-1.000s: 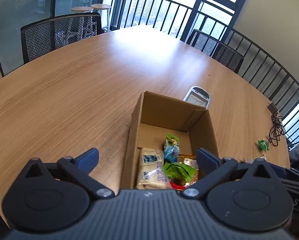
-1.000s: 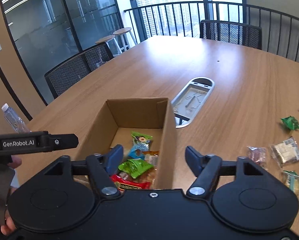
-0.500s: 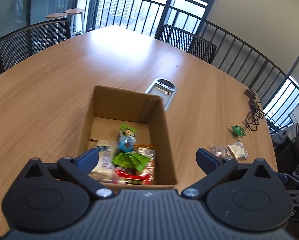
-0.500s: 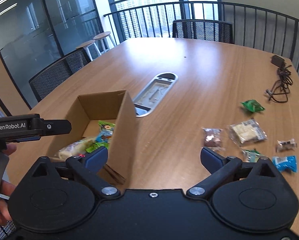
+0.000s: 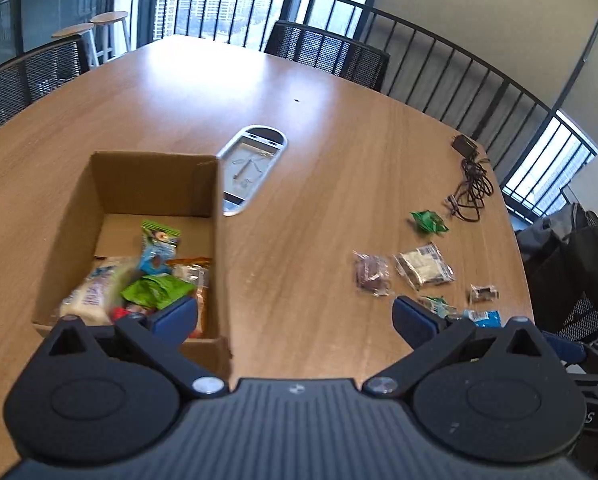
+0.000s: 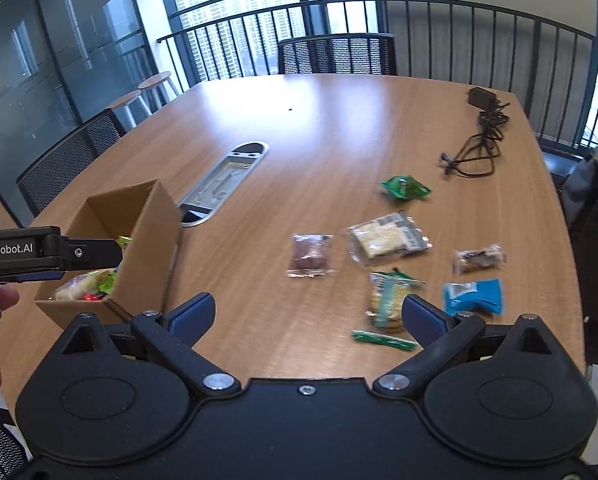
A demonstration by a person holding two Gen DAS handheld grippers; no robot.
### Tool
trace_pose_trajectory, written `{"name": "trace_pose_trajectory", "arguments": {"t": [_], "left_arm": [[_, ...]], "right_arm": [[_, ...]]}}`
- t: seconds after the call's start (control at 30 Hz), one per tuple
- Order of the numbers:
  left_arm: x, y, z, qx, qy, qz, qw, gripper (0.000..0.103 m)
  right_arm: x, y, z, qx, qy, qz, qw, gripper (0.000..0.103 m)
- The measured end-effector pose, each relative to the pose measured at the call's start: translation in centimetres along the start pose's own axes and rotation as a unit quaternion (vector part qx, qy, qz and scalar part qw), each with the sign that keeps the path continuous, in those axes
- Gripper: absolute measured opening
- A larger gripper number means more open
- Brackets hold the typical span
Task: Organize snacks
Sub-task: 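Move both open tools back over the remaining snacks, then grasp the clear round cookie pack with the left tool while the right tool grasps the blue pack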
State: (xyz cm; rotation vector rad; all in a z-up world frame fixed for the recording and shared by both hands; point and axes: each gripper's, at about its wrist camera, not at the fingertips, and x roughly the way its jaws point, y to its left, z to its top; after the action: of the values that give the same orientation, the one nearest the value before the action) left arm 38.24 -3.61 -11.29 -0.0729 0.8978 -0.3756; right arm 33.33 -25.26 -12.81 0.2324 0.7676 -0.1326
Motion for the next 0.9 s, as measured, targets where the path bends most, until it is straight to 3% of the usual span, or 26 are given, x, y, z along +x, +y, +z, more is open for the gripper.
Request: {"name": "trace_pose_trajectory", "arguments": {"t": [0.57,0.9], "left_arm": [[3.6,-8.4,-2.6,0.011,0.020,-0.015,0.9996,0.102],[7.1,-12.2,-4.3,-0.006,0.031,-0.021,0.9993,0.095]], "right_arm": [[0.1,-9.1,-1.1,-0.010,0.018,-0.020,1.000,0.100],[2.5,-13.4,-1.1,-0.056,0.041,-0.025,0.997,0.091]]}}
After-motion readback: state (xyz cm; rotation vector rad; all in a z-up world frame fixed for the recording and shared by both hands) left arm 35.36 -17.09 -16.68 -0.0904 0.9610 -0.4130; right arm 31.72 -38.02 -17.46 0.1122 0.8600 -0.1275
